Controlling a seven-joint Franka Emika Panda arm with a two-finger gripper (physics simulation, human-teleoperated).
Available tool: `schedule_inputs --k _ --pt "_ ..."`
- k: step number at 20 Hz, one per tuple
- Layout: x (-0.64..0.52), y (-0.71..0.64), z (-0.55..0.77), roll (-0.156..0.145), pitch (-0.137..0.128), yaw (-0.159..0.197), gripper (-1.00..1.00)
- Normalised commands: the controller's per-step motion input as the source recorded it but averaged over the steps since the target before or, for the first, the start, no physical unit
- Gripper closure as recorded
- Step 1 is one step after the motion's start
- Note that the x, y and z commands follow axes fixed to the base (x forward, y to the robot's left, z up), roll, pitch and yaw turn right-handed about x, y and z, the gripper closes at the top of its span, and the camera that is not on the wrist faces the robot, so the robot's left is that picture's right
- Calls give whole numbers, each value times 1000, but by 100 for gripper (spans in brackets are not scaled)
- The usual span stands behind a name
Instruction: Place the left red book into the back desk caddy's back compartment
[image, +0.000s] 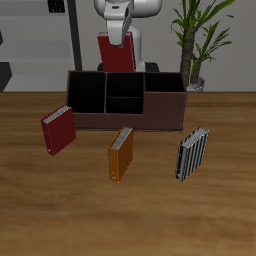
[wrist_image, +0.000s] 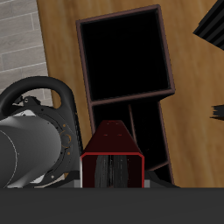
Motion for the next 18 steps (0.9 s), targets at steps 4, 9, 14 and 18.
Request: schedule_inputs --k 4,9,14,18 --pt "22 22 35 12 -19 21 100" --pt "70 21 -83 13 14 5 100" --pt "53 8 -122 10 17 20 100" --pt "-21 -72 -64 -1 12 -9 100"
